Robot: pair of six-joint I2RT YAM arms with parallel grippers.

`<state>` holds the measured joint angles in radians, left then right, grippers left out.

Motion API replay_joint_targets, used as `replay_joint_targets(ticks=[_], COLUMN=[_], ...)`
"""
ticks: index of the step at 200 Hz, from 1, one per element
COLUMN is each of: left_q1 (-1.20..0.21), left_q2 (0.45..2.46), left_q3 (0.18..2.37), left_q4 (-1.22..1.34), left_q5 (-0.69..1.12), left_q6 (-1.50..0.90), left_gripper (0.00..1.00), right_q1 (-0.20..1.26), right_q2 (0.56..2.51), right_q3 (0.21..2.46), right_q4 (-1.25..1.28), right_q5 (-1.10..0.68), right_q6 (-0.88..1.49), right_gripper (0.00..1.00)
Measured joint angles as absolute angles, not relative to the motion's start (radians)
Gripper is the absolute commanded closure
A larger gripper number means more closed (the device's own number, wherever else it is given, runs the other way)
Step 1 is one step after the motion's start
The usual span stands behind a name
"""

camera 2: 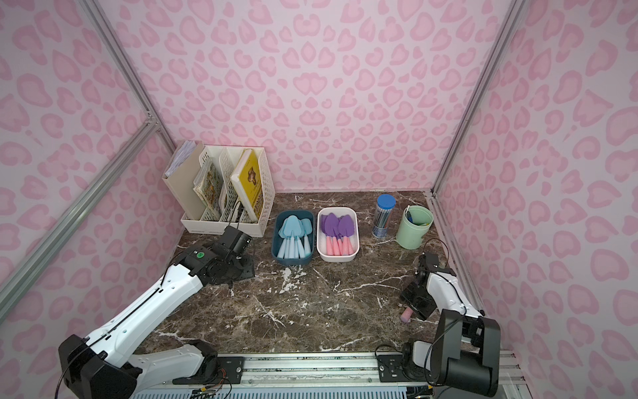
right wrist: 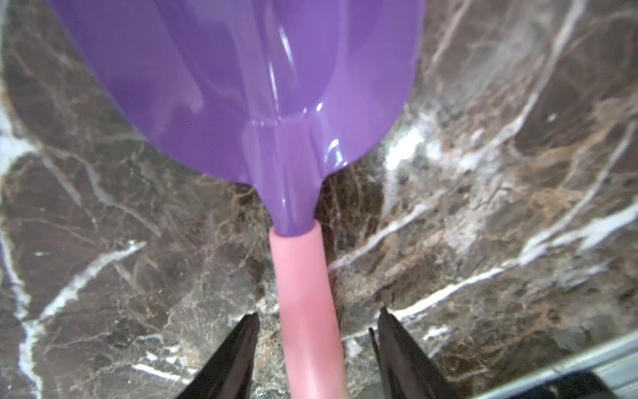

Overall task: Sort the small shovels by color and place them into the storage box
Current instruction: Pick up the shovel from the center of the board.

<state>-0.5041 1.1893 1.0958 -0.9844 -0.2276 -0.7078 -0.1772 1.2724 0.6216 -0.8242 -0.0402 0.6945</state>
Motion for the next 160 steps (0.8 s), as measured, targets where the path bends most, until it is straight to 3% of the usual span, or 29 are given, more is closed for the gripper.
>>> replay_joint_targets(ticks=[61, 160], left_q1=[-0.5, -0.493], left_q2=[1.172, 1.167], left_q3=[1.082, 1.079], left_q4=[-0.984, -0.984], left_q5=[-0.227, -0.227], left_q6=[-0.707, -0.704], left_gripper=[0.43, 0.43], right_q1=[-0.167, -0.105], right_q2=[1.272, 1.241], right_q3=[0.588, 0.617], right_q4=[-0.81, -0.812], right_q5=[-0.051, -0.04], right_q6=[0.713, 0.732], right_gripper=[0.65, 0.78])
